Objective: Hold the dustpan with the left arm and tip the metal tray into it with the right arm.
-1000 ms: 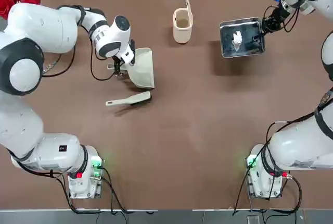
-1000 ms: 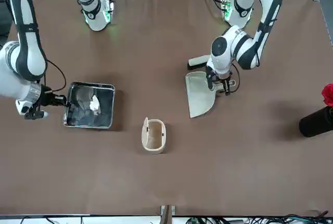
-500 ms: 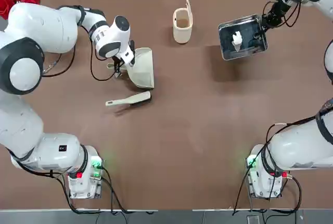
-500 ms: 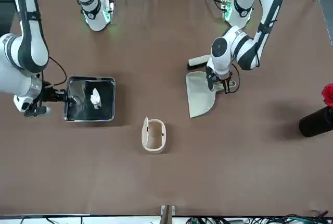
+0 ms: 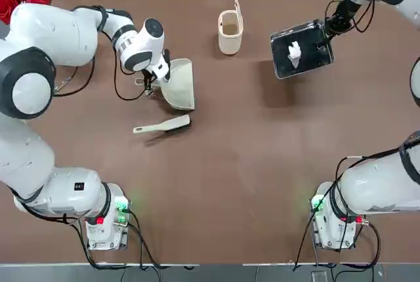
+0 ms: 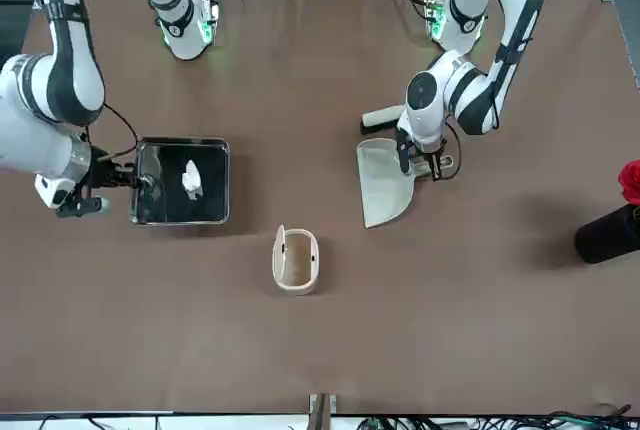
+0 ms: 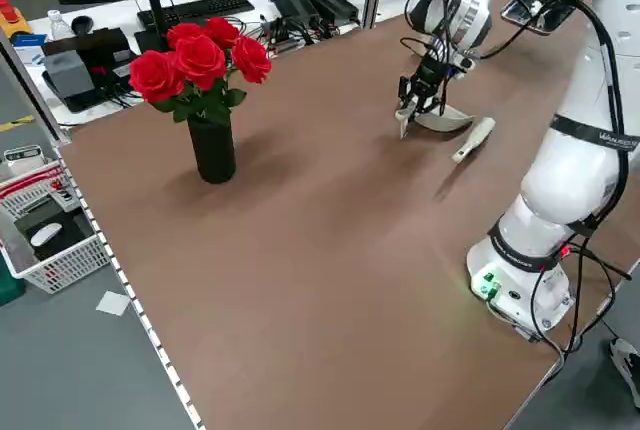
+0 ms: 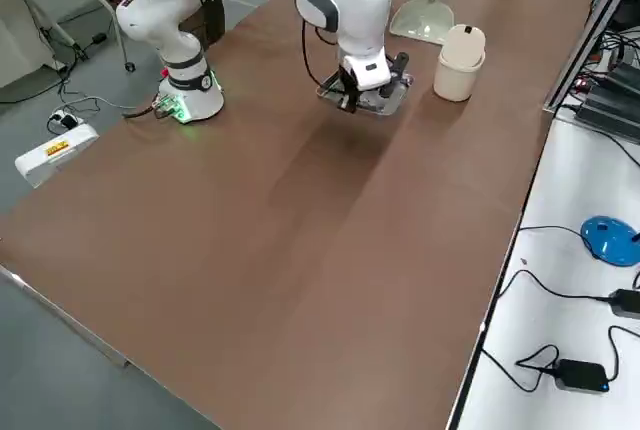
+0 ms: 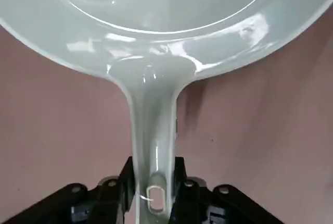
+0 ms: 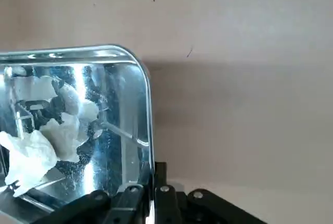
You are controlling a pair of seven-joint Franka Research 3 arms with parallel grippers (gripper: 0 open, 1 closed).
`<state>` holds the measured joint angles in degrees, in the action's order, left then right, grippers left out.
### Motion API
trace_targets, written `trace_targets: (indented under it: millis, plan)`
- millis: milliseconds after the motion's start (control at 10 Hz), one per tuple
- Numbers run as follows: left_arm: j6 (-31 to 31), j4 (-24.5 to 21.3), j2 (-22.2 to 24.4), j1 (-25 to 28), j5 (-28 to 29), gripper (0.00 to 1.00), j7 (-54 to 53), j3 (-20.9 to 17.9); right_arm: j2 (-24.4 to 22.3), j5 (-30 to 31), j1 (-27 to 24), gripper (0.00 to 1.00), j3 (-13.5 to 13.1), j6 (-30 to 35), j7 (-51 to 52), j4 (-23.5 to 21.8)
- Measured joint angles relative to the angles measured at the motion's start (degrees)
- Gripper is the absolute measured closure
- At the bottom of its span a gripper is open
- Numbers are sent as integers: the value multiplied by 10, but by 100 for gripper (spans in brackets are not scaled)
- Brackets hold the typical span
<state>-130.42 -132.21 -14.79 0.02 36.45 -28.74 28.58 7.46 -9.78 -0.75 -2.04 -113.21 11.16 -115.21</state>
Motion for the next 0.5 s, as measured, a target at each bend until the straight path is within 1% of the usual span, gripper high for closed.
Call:
trace_targets:
  millis: [400,500]
  plan:
    - [4,29,6,0,-4,67,-6,5,-27,28,2,95,50,35,-81,1]
    - [21,41,11,0,-17,67,-7,13,-31,36,2,95,60,44,-99,2]
